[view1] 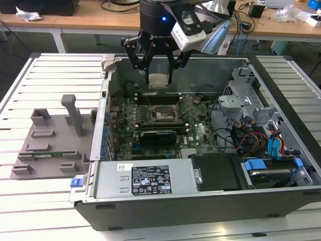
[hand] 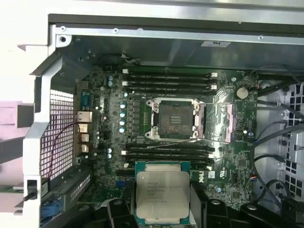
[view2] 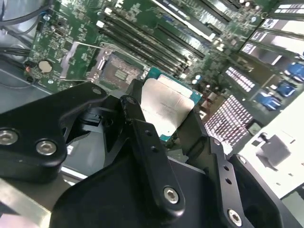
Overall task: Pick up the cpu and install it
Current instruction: 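Pick up the cpu and move it towards the insertion slot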
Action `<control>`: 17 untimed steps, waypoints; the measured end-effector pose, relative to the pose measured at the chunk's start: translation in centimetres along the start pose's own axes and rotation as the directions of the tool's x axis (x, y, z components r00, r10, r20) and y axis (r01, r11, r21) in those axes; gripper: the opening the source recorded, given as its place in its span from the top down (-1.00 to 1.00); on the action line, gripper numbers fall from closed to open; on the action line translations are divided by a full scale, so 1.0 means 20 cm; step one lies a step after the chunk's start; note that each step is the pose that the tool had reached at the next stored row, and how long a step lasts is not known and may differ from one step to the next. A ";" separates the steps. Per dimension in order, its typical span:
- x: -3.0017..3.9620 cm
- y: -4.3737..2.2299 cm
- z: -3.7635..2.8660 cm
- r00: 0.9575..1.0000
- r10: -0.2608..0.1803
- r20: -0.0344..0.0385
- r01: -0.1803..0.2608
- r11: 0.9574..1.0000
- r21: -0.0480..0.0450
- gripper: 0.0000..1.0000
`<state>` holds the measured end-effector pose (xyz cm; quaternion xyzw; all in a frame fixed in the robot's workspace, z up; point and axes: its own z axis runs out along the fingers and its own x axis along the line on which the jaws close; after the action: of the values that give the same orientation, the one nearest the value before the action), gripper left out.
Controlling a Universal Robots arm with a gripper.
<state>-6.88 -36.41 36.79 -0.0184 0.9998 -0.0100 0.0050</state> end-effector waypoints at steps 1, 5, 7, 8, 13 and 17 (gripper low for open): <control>-0.011 0.008 0.003 1.000 0.000 0.000 0.000 1.000 0.000 -0.09; -0.066 0.035 0.023 1.000 0.000 -0.002 0.000 1.000 0.000 -0.09; -0.086 0.041 0.031 1.000 0.000 -0.002 0.000 1.000 0.000 -0.09; -0.097 0.044 0.035 1.000 0.000 -0.002 0.000 1.000 0.000 -0.09; -0.147 0.061 0.062 1.000 0.000 -0.003 0.000 1.000 0.000 -0.09; -0.173 0.072 0.081 1.000 0.000 -0.003 0.000 1.000 0.000 -0.09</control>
<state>-3.46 -34.88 35.18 -0.0185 0.9998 -0.0100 0.0034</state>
